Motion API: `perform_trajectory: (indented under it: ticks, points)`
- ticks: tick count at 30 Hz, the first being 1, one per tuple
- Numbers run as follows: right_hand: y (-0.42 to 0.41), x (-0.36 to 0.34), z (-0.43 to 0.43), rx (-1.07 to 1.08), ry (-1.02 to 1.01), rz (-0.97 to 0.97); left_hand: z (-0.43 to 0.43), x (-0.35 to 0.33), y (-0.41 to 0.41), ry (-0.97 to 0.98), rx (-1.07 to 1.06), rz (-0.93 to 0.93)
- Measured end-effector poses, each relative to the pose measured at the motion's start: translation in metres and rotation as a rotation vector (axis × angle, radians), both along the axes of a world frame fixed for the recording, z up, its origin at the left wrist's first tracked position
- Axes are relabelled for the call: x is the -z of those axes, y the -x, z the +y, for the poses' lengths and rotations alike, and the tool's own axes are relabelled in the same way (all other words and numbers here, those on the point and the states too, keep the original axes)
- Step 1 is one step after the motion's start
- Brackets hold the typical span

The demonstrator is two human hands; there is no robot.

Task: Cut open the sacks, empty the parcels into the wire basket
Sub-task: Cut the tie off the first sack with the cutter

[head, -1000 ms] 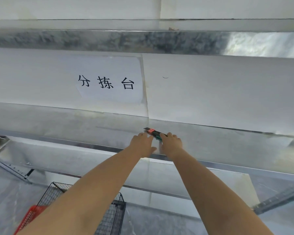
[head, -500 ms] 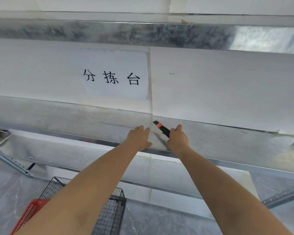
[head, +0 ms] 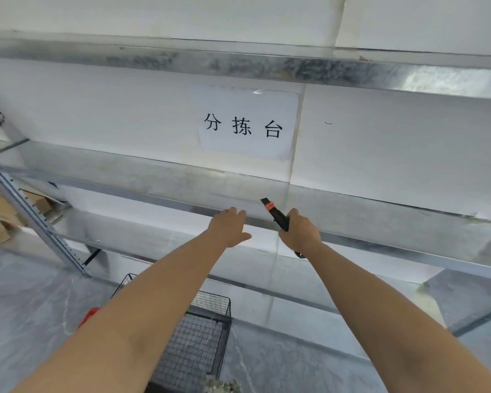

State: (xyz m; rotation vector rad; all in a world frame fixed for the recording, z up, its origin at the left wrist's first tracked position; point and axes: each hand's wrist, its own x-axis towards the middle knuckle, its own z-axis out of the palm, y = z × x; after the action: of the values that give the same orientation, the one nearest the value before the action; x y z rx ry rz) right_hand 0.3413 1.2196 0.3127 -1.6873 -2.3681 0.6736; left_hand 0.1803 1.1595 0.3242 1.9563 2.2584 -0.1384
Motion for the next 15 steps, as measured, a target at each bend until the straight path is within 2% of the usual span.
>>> perform_trajectory:
  ticks: [4,7,15]
  points:
    - [0.029,-0.012,-0.074,0.009,0.010,0.045,-0.070,-0.012,0.035,-0.024,0.023,0.019]
    - [0.032,-0.015,-0.094,0.037,0.053,0.103,-0.090,-0.016,0.039,-0.018,0.039,0.044]
    - [0.089,-0.012,-0.257,0.061,0.097,0.063,-0.234,-0.016,0.106,-0.002,0.146,0.089]
